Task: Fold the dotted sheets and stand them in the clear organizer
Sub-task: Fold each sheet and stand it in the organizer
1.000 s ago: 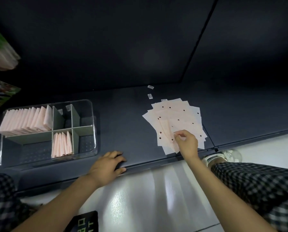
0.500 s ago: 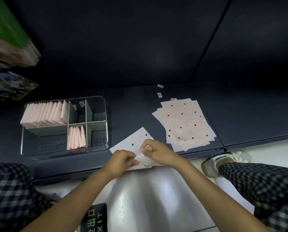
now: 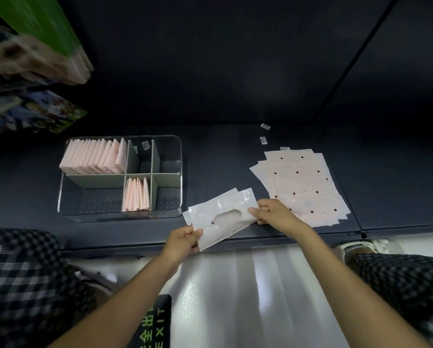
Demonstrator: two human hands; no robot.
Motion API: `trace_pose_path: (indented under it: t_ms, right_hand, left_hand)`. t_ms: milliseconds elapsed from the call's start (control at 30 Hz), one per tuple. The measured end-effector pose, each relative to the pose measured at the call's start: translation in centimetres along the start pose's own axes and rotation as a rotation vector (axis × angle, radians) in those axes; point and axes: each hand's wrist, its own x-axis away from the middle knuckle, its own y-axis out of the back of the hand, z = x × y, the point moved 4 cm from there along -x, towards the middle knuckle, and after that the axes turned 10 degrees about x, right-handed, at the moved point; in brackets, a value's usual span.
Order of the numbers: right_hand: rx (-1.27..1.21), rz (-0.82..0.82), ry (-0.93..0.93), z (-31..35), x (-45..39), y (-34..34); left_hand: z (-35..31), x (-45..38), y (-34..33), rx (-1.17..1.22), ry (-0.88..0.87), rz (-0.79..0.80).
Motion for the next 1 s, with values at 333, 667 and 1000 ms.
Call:
trace_pose_path:
  t_ms: [333,667,1000]
  right_hand:
    - [0.466,-0.262,-0.013,0.0,-3.0,-2.3]
    - [0.573,-0.247,-0.080,0.4,-3.4,-2.6]
    - [0.528,-0.359,-0.131,-0.3,-3.2,-2.7]
  left_hand:
    - [-0.7,2.2,0.1,-0.654,-0.467,-0.391]
    - [3.7,1.1,-0.9,-1.637,-0.617,0.210]
    - [4.6,0.6,-0.1,-1.740,-0.626,0.207]
